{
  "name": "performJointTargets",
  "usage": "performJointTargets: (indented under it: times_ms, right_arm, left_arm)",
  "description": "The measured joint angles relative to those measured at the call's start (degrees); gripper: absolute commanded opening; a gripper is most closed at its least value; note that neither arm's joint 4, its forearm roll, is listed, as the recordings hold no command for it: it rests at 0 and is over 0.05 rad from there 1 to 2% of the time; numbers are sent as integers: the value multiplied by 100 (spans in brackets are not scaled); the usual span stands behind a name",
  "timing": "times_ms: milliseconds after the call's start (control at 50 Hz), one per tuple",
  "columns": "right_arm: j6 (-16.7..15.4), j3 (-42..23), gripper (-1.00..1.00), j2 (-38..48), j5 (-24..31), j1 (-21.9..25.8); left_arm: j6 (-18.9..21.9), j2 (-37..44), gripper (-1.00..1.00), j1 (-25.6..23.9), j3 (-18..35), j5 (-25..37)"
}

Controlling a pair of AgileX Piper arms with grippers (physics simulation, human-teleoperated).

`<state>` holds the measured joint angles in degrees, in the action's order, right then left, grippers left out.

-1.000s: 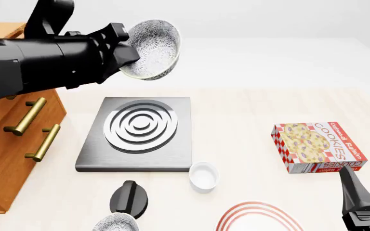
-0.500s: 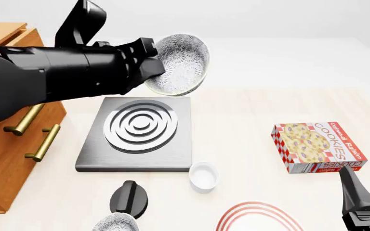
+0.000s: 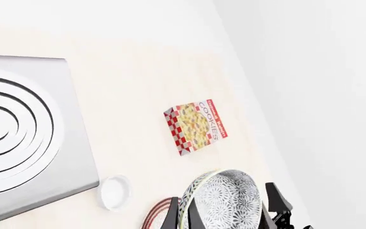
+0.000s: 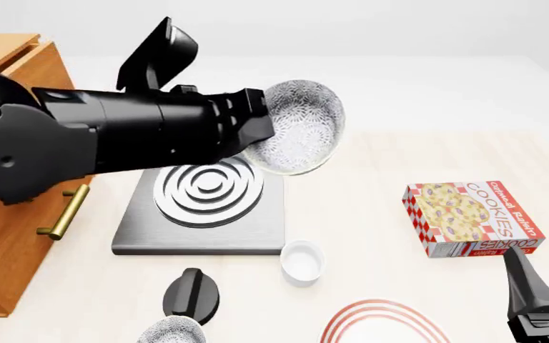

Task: Pick the akita bowl on the wooden cabinet and place it on the plate.

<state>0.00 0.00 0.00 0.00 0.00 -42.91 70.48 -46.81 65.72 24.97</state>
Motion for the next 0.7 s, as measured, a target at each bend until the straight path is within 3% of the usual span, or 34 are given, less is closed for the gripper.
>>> performJointTargets:
  times_ms: [700]
  right_arm:
    - [0,0,100,0,0,0]
  left_arm:
    - [59,356,-100,-573,-410,-77]
